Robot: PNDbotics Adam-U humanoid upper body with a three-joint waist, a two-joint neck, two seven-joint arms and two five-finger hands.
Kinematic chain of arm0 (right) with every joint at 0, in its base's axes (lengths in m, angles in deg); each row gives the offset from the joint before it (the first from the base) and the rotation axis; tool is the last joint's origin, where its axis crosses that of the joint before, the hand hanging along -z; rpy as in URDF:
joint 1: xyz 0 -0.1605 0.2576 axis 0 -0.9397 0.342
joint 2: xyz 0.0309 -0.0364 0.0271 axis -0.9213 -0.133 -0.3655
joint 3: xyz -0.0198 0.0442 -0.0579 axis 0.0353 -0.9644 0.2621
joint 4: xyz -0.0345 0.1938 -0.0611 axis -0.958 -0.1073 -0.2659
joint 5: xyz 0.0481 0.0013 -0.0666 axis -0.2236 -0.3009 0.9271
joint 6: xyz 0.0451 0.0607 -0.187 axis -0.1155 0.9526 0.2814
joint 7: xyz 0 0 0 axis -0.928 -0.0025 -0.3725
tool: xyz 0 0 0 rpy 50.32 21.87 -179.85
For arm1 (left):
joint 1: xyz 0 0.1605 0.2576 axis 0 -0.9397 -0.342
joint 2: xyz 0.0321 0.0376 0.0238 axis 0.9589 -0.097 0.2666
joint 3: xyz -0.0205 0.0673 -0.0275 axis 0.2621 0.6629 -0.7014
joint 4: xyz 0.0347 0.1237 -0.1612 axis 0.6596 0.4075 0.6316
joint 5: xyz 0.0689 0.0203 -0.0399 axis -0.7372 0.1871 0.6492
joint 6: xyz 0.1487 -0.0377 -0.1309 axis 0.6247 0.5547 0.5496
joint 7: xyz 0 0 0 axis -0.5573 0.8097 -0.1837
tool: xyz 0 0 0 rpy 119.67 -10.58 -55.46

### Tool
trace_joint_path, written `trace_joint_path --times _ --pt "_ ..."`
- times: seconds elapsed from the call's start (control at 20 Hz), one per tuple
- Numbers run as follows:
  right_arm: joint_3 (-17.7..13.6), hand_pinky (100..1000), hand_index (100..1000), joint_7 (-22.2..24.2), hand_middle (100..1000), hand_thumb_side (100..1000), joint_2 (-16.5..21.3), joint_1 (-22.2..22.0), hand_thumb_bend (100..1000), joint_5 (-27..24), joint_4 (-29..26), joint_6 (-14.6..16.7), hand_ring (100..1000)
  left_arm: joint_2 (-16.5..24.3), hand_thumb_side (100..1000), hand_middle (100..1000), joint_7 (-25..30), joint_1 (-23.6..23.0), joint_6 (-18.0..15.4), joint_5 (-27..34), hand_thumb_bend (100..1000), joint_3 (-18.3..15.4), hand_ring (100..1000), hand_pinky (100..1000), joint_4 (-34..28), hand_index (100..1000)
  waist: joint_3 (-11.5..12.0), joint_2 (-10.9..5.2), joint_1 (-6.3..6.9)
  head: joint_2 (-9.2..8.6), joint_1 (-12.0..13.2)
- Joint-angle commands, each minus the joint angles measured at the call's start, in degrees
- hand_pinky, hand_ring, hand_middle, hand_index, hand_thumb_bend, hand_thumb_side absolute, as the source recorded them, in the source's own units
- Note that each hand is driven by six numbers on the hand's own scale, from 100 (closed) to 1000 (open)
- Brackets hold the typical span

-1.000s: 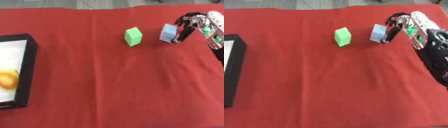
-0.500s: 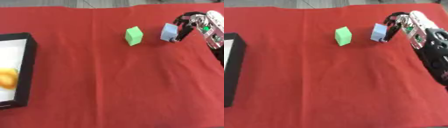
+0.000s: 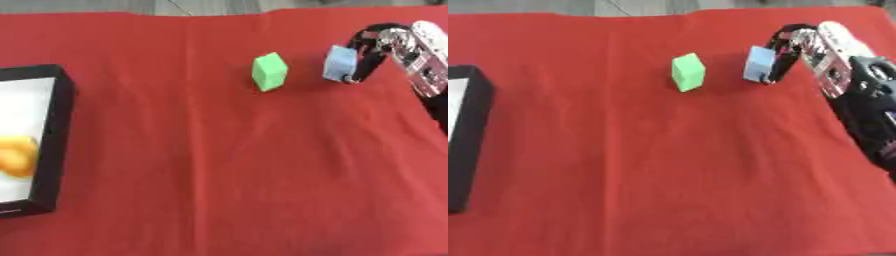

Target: Pick up the objects with one hand, pass them to the other hand, and then place them into the box on the other side of the table.

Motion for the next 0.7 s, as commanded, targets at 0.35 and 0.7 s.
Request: trace_joint_path --times 0.35,0.7 --pt "-0.1 898 676 -4.1 664 100 0.8 0.8 131 -3.1 -1.0 -1.3 837 0.7 846 719 0.2 0.4 0.5 -0.6 100 -0.2 760 874 -1.0 771 0.0 -1.07 0.15 -0.7 -0.1" --pt "0.0 885 618 -7.3 607 100 1.4 0.4 104 -5.6 -2.4 -1.4 812 0.8 846 721 0.3 0.2 0.6 -0.6 100 -0.2 760 875 -1.0 770 -0.2 -1.37 0.19 -0.5 0.0"
